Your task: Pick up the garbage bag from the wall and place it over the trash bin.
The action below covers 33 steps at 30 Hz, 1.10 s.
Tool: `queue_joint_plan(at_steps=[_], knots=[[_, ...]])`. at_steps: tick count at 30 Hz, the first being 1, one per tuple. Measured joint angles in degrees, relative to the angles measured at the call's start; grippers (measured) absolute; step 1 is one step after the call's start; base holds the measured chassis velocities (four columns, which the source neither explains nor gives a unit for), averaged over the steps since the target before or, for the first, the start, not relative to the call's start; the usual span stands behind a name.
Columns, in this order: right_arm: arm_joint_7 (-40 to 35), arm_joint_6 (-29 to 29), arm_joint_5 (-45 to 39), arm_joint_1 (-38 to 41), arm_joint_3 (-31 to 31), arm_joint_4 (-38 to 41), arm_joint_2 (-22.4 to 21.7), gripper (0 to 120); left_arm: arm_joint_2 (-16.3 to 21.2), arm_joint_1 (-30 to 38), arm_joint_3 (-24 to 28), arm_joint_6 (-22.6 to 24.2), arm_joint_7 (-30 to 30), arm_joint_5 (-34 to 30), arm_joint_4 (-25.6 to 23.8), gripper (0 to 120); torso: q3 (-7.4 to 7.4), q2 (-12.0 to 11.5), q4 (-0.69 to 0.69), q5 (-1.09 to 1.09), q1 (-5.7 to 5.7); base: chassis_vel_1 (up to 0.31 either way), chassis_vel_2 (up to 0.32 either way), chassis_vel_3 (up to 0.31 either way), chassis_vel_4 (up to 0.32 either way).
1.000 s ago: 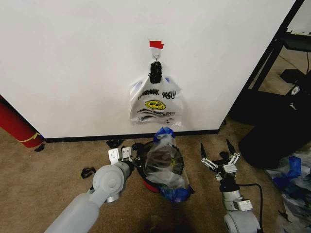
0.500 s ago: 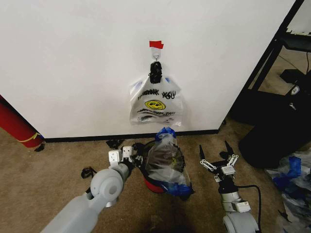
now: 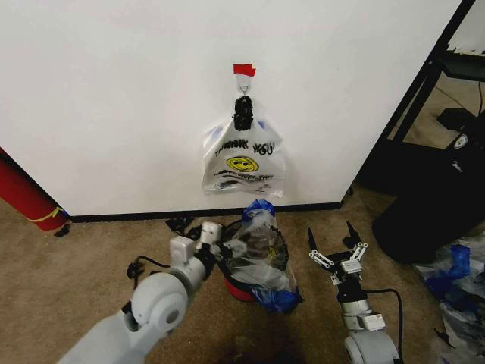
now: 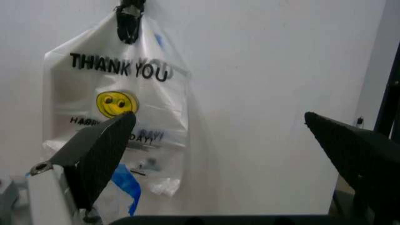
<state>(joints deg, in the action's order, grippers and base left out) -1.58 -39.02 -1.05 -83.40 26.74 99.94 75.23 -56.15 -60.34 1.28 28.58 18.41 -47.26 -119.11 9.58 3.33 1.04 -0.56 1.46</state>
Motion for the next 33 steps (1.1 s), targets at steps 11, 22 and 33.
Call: queue_joint_plan(at_steps=[11, 22, 33], knots=[[0.01, -0.47, 1.44, 0.08, -0.32, -0.96, 1.51, 100, -0.14, 2.75, 2.56, 3.79, 0.74, 0.23, 2.27, 70, 0.0, 0.0, 0.0, 0.0, 0.0, 0.0, 0.0, 0.0, 0.0], [0.0, 0.06, 1.89, 0.94, -1.08, -1.05, 1.58, 100, -0.41, 1.52, 1.69, 4.66, 3.24, 0.26, 1.95, 31, 0.0, 0.0, -0.01, 0.0, 0.0, 0.0, 0.0, 0.0, 0.0], [1.41, 2.72, -3.57, 2.15, -3.14, -1.96, 0.2, 100, -0.23, -1.44, -0.03, 4.66, 4.01, -1.08, -0.07, 0, 0.0, 0.0, -0.01, 0.01, 0.0, 0.0, 0.0, 0.0, 0.0]])
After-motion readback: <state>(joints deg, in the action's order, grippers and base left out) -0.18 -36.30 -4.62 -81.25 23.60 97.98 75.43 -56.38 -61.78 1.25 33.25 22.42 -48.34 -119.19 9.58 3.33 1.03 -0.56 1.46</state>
